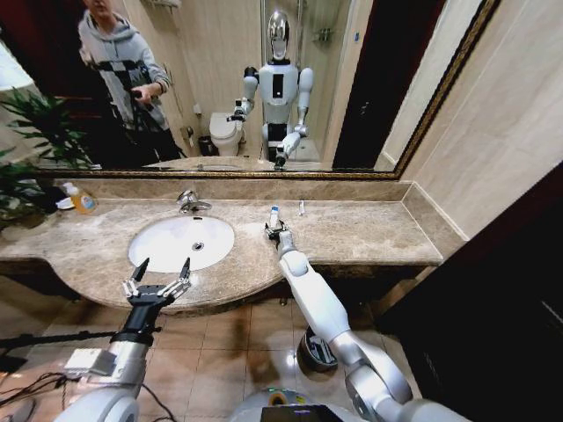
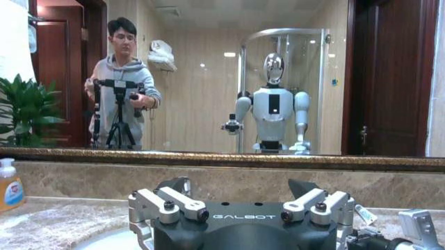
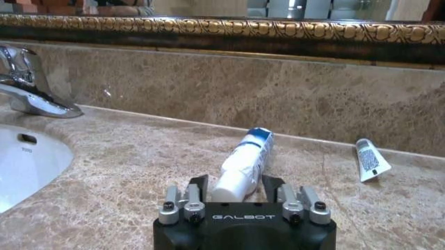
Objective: Pick up the trash from the sink and place it in the trash bin.
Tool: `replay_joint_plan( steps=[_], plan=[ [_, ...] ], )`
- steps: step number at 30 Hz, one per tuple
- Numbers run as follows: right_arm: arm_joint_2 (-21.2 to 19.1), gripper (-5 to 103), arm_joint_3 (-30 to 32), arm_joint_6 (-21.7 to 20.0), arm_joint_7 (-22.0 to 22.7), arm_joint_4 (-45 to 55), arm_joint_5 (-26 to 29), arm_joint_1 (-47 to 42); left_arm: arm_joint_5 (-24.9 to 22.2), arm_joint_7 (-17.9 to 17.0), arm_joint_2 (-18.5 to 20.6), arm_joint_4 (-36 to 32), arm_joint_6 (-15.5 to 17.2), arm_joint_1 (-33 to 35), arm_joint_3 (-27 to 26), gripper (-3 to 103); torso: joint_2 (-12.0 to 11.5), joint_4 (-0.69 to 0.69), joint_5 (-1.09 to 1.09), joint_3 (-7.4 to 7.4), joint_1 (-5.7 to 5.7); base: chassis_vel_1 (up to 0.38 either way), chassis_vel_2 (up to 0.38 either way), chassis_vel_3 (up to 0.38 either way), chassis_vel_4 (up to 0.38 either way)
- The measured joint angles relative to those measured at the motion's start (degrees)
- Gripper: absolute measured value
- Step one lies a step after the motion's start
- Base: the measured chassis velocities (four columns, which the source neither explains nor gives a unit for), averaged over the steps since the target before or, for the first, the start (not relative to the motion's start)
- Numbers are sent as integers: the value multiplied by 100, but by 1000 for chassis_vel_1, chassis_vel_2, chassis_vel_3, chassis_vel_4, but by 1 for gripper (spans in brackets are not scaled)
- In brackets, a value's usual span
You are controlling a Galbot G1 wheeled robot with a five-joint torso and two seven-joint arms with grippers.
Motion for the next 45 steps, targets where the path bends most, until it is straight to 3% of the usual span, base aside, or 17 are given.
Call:
replay_joint_plan(
  steps=[11, 16, 23, 30, 35, 39, 45],
  plan=[
    [-54, 25, -35, -5, -45, 190, 59, -73, 0, 0, 0, 0, 0, 0, 0, 100, 0, 0, 0, 0, 0, 0, 0, 0, 0],
    [-151, 25, -54, -15, -43, 379, 98, -131, 0, 0, 0, 0, 0, 0, 0, 100, 0, 0, 0, 0, 0, 0, 0, 0, 0],
    [-737, 25, -105, -105, -33, 1469, 214, -584, 0, 1, 0, 0, 0, 0, 0, 100, 0, 0, 2, 0, 0, 0, 0, 0, 0],
    [-1517, 25, 564, -145, -117, 3124, 224, -1900, 0, 1, 1, 0, 0, 0, 0, 100, 0, 0, 2, 0, 0, 0, 0, 0, 0],
    [-1791, 25, 1109, -94, -155, 4065, 213, -2857, 0, 0, 0, 0, 0, 0, 0, 100, 1, -1, -1, -1, 0, 0, 0, 0, 0],
    [-1786, 25, 1476, 51, -135, 4587, 125, -3639, 0, 1, 0, 0, 0, 0, 0, 100, 1, 1, 2, -1, 0, 0, 0, 0, 0],
    [-1457, 25, 2083, 534, -156, 4974, -12, -4964, 0, 1, 0, 0, 0, 0, 0, 100, 1, -1, 1, -1, -1, 0, 0, 0, 0]
  ],
)
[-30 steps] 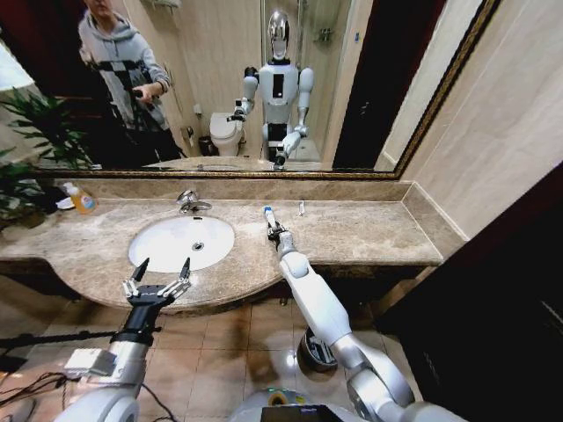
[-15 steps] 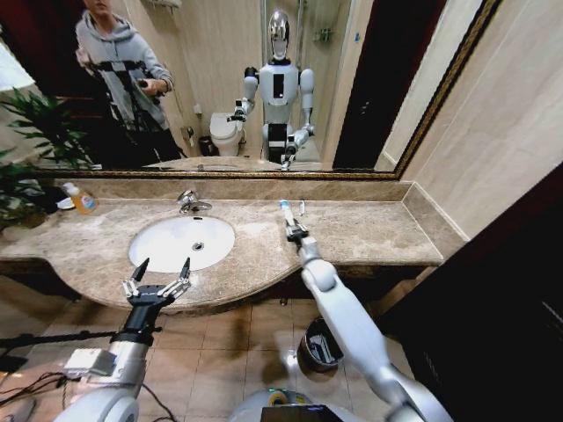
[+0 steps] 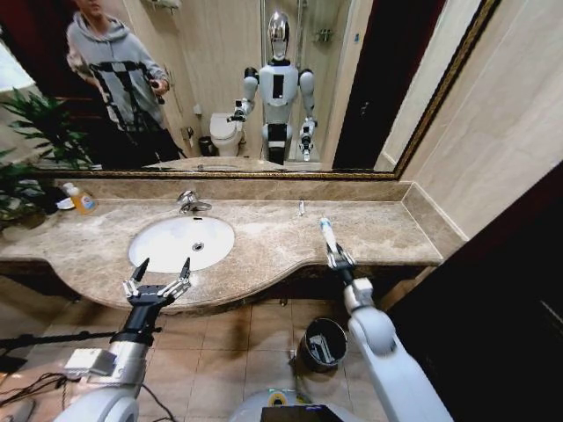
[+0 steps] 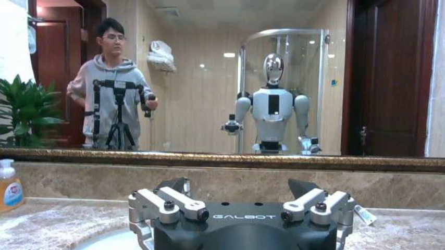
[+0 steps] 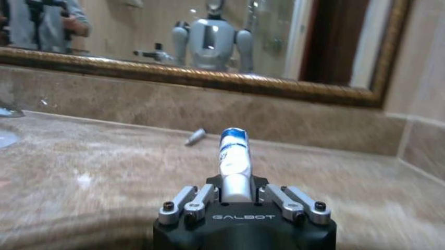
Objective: Pick up the trash from the sink and place it in the trash bin.
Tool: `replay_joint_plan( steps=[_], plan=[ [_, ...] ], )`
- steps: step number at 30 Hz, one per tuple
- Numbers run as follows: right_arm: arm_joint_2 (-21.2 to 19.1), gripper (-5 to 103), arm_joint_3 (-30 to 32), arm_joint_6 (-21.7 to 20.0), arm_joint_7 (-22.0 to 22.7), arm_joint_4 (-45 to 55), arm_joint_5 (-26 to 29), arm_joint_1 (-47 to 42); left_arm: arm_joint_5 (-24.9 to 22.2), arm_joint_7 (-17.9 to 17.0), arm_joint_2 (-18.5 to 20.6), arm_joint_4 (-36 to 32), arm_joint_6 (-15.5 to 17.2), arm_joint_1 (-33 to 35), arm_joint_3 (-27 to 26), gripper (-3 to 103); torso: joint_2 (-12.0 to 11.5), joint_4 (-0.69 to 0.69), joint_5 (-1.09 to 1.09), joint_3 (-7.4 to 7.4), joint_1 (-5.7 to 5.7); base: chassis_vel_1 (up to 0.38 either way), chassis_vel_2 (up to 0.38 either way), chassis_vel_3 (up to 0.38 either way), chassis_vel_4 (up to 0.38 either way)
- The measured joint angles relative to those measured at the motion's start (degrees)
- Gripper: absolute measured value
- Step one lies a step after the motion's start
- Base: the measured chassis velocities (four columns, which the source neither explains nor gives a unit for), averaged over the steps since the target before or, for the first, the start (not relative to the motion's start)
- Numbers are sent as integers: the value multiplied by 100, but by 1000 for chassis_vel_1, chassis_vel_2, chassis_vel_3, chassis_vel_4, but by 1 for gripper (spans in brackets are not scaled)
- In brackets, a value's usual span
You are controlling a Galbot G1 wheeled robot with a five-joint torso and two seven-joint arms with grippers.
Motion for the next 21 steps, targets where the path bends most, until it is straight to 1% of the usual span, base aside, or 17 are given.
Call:
replay_joint_plan(
  steps=[1, 2, 4, 8, 9, 10, 11, 12, 14, 17, 19, 20, 21],
  plan=[
    [80, 25, 66, 102, -15, 37, 5, -166, 0, 0, 0, 0, 0, 0, 0, 100, 0, 1, 0, 0, 0, 0, 0, 0, 0],
    [80, 25, 66, 102, -15, 37, 5, -166, 0, 0, 0, 0, 0, 0, 0, 100, 0, 1, 0, 0, 0, 0, 0, 0, 0],
    [242, 25, 177, 332, -70, 69, -32, -528, 0, 0, 0, 0, 0, 0, 0, 100, 0, 1, -2, 0, 0, 0, 0, 0, 0],
    [346, 25, 194, 464, -80, 70, -85, -754, 0, 0, 0, 0, 0, 0, 0, 100, 0, 1, 0, 0, 0, 0, 0, 0, 0],
    [400, 25, 191, 573, -81, 44, -126, -877, 0, -1, 0, 0, 0, 0, 0, 100, 0, 1, -1, 0, 0, 0, 0, 0, 0],
    [489, 25, 147, 831, -69, -106, -294, -1032, 0, 0, 0, 0, 0, 0, 0, 100, 0, 0, -1, 0, 0, 0, 0, 0, 0],
    [560, 25, 107, 1190, -42, -391, -595, -1155, 0, 0, 0, 0, 0, 0, 0, 100, 0, 1, -1, 1, 0, 0, 0, 0, 0],
    [560, 25, 107, 1190, -42, -391, -595, -1155, 0, 0, 0, 0, 0, 0, 0, 100, 0, 1, -1, 1, 0, 0, 0, 0, 0],
    [604, 25, 78, 1464, -11, -683, -759, -1278, 0, 0, 0, 0, 0, 0, 0, 100, 0, 1, -1, 1, 1, 0, 0, 0, 0],
    [613, 25, 59, 1601, 15, -981, -786, -1357, 0, -1, 0, 0, 0, 0, 0, 100, 0, 1, -2, 1, 1, 0, 0, 0, 0],
    [605, 25, 30, 1669, 20, -1589, -710, -1372, 0, 0, 0, 0, 0, 0, 0, 100, 0, 0, -1, 1, 1, 0, 0, 0, 0],
    [605, 25, 30, 1669, 20, -1589, -710, -1372, 0, 0, 0, 0, 0, 0, 0, 100, 0, 0, -1, 1, 1, 0, 0, 0, 0],
    [601, 25, 19, 1676, 16, -1812, -640, -1328, 0, -1, 0, 0, 0, 0, 0, 100, 0, 0, -2, 1, 1, 0, 0, 0, 0]
  ],
)
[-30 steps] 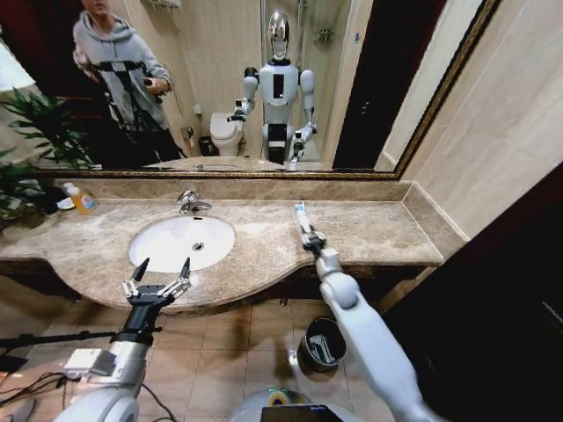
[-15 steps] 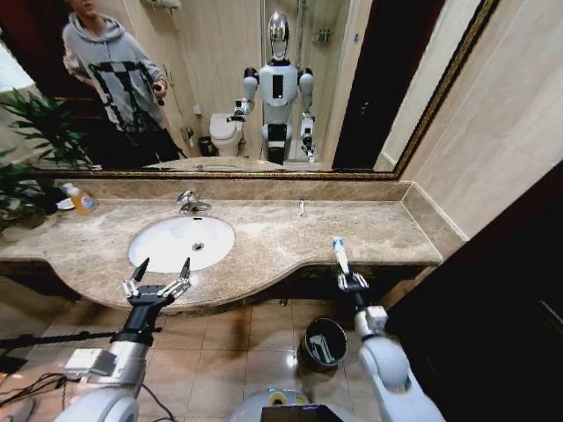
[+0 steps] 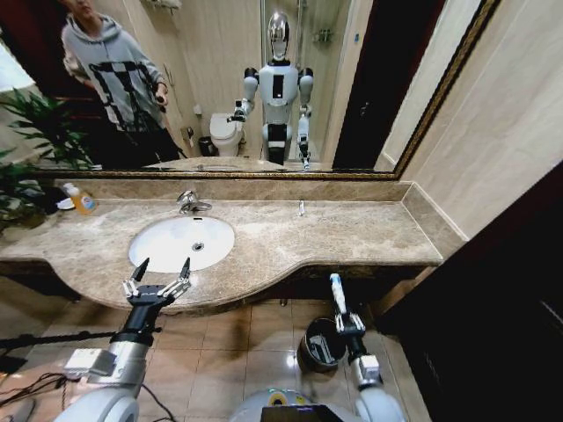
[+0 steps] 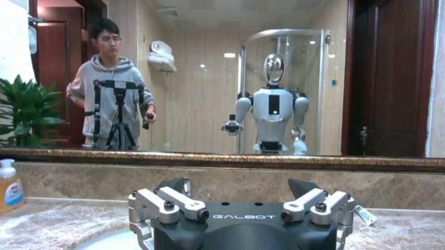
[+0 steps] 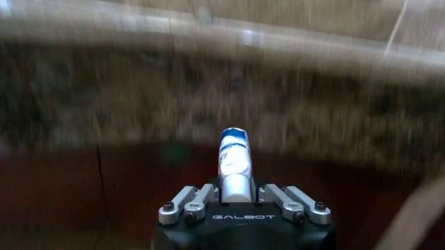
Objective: Pick up the trash from the sink and place it in the trash bin.
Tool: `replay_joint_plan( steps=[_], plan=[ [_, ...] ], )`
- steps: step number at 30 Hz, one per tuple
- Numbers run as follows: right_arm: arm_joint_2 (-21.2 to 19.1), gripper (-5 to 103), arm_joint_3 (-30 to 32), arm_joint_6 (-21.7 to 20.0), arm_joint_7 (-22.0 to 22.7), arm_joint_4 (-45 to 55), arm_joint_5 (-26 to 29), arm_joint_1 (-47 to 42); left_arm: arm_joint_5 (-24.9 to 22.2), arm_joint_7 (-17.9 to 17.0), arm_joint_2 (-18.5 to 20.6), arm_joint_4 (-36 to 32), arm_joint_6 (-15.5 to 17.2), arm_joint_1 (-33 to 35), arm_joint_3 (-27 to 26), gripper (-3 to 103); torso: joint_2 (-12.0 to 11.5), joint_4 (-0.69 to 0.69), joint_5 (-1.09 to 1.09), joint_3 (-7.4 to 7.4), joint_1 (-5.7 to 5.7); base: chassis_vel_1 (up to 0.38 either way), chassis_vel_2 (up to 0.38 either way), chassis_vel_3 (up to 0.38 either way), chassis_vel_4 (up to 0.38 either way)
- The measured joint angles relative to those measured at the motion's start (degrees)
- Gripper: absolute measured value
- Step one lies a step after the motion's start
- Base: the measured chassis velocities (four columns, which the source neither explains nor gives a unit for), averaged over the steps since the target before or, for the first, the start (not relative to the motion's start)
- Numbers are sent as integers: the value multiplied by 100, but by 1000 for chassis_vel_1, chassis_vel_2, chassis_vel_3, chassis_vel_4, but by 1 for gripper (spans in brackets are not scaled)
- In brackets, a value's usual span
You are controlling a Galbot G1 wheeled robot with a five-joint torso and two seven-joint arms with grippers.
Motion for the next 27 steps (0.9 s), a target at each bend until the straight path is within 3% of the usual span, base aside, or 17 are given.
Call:
replay_joint_plan(
  steps=[5, 12, 19, 27],
  plan=[
    [-43, 25, -49, 96, -91, -1361, 121, 536, 0, 1, 0, 0, 0, 0, 1, 100, 0, 1, 1, 0, 0, 0, 0, 0, 0],
    [-89, 25, -63, 431, -240, -3567, -196, 1568, 0, 0, 0, 0, 0, 0, 0, 100, -1, 1, 1, 0, 0, 0, 0, 0, 0],
    [-85, 25, -107, 413, -443, -4677, -239, 2202, 0, 0, 0, 0, 0, 0, 0, 100, -1, 1, 1, 1, 0, 0, 0, 0, 0],
    [93, 25, -89, 443, -579, -6471, -673, 3321, 0, 0, 0, 0, 0, 0, 0, 100, -1, 1, 2, 1, 1, 0, 0, 0, 0]
  ],
)
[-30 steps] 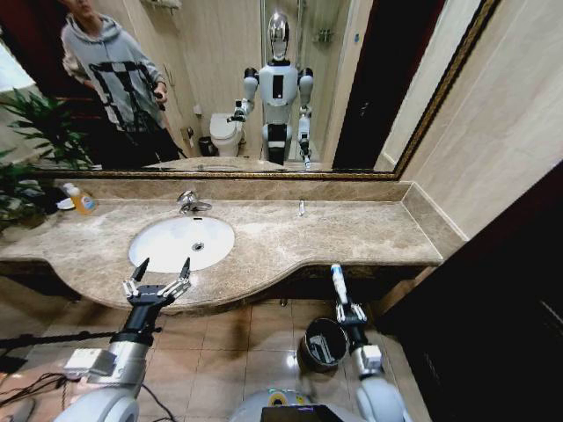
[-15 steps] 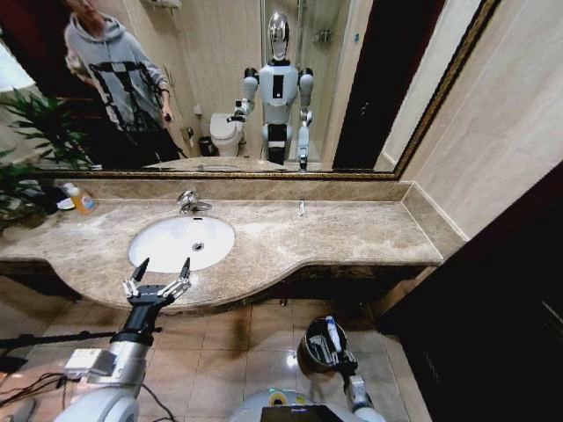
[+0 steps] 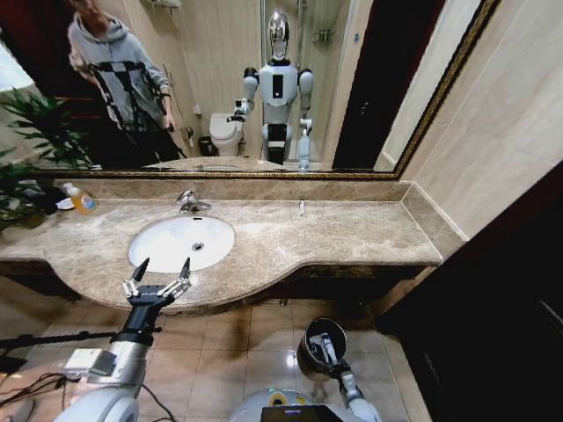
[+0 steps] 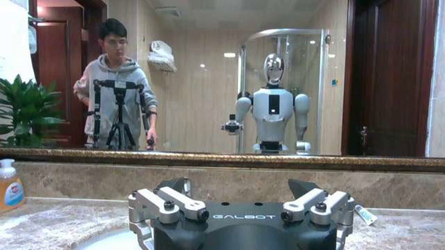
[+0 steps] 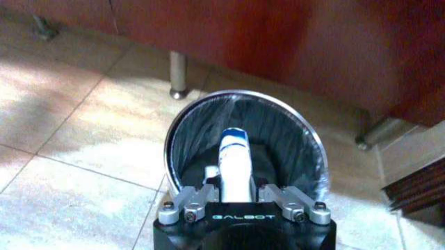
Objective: Pick up the trash from the sink and place it in the trash bin.
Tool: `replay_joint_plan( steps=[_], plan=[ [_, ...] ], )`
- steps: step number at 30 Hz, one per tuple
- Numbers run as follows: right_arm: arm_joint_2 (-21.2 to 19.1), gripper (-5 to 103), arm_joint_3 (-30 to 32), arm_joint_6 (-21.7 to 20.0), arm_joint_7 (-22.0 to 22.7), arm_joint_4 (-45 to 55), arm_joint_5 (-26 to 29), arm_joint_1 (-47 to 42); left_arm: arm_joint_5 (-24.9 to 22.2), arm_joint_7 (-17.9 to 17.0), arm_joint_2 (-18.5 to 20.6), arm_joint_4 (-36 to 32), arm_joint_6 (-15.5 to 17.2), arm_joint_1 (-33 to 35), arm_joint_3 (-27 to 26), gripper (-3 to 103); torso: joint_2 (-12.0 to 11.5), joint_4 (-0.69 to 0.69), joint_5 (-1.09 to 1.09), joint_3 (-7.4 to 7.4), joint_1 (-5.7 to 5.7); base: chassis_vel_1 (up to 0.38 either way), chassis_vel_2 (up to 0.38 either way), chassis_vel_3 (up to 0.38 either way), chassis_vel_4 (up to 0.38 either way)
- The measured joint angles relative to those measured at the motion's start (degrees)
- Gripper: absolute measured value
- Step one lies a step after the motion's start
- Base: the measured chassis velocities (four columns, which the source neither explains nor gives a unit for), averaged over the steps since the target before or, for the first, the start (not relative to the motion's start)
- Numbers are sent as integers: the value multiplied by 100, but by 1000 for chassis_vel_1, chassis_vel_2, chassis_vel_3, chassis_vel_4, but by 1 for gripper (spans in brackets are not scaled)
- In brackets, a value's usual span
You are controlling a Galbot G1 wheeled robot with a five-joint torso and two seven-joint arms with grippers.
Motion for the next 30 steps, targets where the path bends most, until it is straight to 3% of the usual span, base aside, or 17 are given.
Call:
replay_joint_plan(
  steps=[3, 16, 19, 22, 23, 26, 28, 30],
  plan=[
    [74, 25, 13, -72, 14, -522, 75, 359, 0, 0, 0, 0, 0, 0, 0, 100, 0, 0, 0, 0, 0, 0, 0, 0, 0],
    [15, 21, 12, -281, -65, -738, 121, 619, 0, 0, 0, 0, 0, 0, 0, 100, 0, -1, -1, 0, 0, 0, 0, 0, 0],
    [8, 31, 11, -285, -68, -738, 121, 619, 0, 0, 0, 0, 0, 0, 0, 100, 0, -1, -2, 0, 0, 0, 0, 0, 0],
    [7, 47, 24, -291, -94, -727, 125, 600, 0, 0, 0, 0, 0, 0, 0, 100, 0, -1, -1, -1, 0, 0, 0, 0, 0],
    [7, 47, 24, -291, -94, -727, 125, 600, 0, 0, 0, 0, 0, 0, 0, 100, 0, -1, -1, -1, 0, 0, 0, 0, 0],
    [8, 63, 35, -300, -127, -671, 127, 560, 0, 0, 0, 0, 0, 0, 0, 100, 0, -1, -2, -1, 0, 0, 0, 0, 0],
    [8, 63, 38, -303, -127, -638, 129, 542, 0, 0, 0, 0, 0, 0, 0, 100, 0, -1, -2, -1, 0, 0, 0, 0, 0],
    [9, 74, 39, -309, -128, -567, 136, 498, 0, 0, 0, 0, 0, 0, 0, 100, 0, 0, -1, -1, 0, 0, 0, 0, 0]
  ],
)
